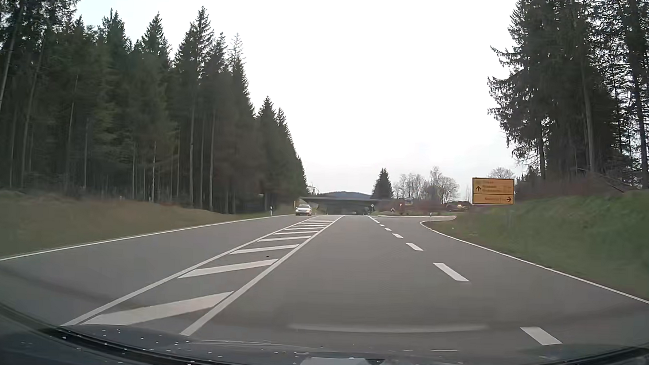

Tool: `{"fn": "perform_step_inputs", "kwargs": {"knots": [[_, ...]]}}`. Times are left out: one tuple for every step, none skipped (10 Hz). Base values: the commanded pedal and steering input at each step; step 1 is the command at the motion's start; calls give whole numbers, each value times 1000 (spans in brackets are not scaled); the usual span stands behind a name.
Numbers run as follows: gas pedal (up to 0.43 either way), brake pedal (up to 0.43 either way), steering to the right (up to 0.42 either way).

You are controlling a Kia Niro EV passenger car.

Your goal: Follow the waypoints while adhering to traffic rules and regulations

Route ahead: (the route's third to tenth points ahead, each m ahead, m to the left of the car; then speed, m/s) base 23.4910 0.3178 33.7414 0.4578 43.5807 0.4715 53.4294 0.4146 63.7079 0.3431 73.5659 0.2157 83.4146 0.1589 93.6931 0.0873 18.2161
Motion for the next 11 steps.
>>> {"fn": "perform_step_inputs", "kwargs": {"knots": [[209, 0, 4], [177, 0, 1], [169, 0, 1], [169, 0, 1], [169, 0, 1], [169, 0, 1], [169, 0, 1], [169, 0, 1], [169, 0, 0], [169, 0, 1], [169, 0, 0]]}}
